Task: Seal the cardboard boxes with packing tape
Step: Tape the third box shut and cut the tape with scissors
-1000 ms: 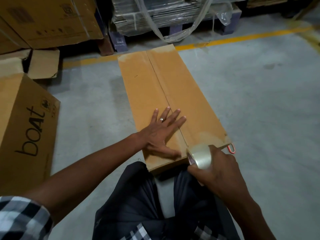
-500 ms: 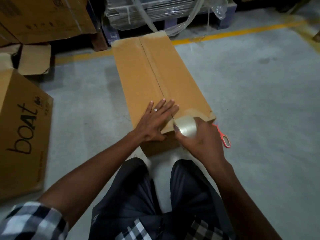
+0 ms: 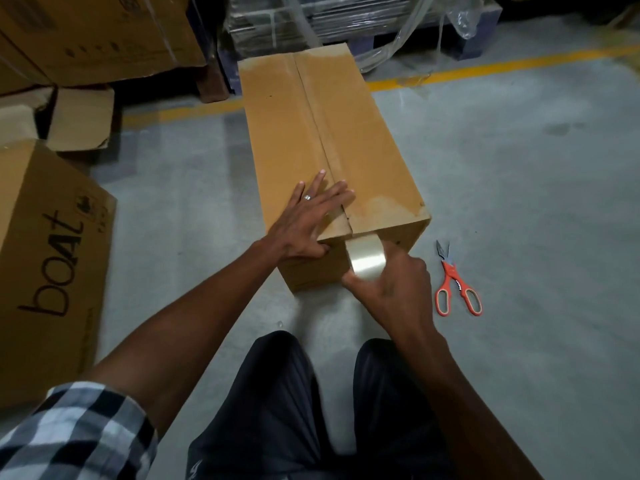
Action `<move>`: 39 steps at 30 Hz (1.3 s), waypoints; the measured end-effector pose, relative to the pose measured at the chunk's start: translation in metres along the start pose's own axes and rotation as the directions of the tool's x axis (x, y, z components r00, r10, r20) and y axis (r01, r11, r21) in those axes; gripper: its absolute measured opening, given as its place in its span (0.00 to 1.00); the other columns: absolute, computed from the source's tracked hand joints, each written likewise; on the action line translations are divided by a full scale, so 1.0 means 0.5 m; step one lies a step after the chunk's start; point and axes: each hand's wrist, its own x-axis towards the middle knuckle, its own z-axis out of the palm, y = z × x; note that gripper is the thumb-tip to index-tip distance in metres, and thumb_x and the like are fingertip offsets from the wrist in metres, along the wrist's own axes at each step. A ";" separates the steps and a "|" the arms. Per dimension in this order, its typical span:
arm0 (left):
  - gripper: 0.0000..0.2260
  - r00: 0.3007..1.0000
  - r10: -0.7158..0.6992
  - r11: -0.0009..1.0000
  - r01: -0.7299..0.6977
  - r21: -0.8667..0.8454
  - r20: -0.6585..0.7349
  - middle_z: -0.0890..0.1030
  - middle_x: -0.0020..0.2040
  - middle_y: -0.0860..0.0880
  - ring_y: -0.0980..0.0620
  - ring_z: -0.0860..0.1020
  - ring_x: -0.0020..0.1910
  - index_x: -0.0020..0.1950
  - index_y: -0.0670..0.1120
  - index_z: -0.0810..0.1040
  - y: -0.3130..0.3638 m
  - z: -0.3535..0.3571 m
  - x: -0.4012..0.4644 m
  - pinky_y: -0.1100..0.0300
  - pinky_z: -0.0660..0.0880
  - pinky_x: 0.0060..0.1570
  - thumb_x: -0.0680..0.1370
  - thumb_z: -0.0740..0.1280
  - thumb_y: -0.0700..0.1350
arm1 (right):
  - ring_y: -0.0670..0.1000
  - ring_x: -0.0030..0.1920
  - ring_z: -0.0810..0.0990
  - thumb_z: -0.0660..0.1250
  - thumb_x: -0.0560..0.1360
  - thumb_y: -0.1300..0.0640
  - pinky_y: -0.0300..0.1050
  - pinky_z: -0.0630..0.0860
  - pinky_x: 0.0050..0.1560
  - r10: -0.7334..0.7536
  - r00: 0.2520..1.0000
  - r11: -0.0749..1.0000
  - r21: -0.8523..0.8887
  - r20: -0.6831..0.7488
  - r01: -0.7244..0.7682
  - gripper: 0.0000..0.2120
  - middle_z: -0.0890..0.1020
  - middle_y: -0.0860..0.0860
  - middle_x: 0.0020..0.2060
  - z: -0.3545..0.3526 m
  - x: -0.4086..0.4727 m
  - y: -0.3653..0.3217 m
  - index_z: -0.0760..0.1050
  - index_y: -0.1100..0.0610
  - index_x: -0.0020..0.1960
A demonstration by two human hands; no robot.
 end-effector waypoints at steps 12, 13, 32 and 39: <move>0.50 0.985 0.131 0.938 -0.159 0.308 0.109 0.41 0.85 0.49 0.45 0.41 0.83 0.84 0.52 0.41 0.007 0.013 0.003 0.35 0.40 0.78 0.75 0.73 0.53 | 0.48 0.39 0.79 0.80 0.66 0.46 0.37 0.68 0.34 0.094 0.995 0.994 0.055 -0.014 -0.093 0.18 0.77 0.44 0.38 0.067 0.000 0.060 0.75 0.50 0.47; 0.49 0.983 0.153 0.933 -0.178 0.314 0.104 0.42 0.85 0.48 0.45 0.41 0.83 0.85 0.51 0.41 0.010 0.013 0.000 0.37 0.40 0.79 0.75 0.73 0.51 | 0.49 0.42 0.81 0.80 0.67 0.46 0.35 0.69 0.36 0.074 0.997 0.994 0.079 -0.009 -0.073 0.18 0.78 0.44 0.40 0.077 0.000 0.066 0.76 0.51 0.50; 0.09 0.791 0.526 0.850 -0.475 0.229 -0.313 0.86 0.56 0.43 0.43 0.83 0.54 0.57 0.39 0.85 0.038 0.062 -0.058 0.51 0.75 0.63 0.78 0.70 0.34 | 0.50 0.83 0.45 0.31 0.80 0.39 0.52 0.40 0.81 -0.449 0.801 0.735 -0.346 0.396 0.583 0.38 0.50 0.53 0.83 0.099 0.291 -0.011 0.49 0.58 0.83; 0.07 0.767 0.041 0.977 -0.163 -0.134 -0.640 0.85 0.49 0.45 0.44 0.82 0.52 0.44 0.41 0.85 0.109 0.071 -0.151 0.47 0.78 0.55 0.68 0.71 0.33 | 0.46 0.82 0.44 0.32 0.84 0.38 0.54 0.43 0.81 -0.505 0.805 0.746 -0.312 0.311 0.588 0.36 0.51 0.51 0.83 0.073 0.120 0.079 0.51 0.58 0.83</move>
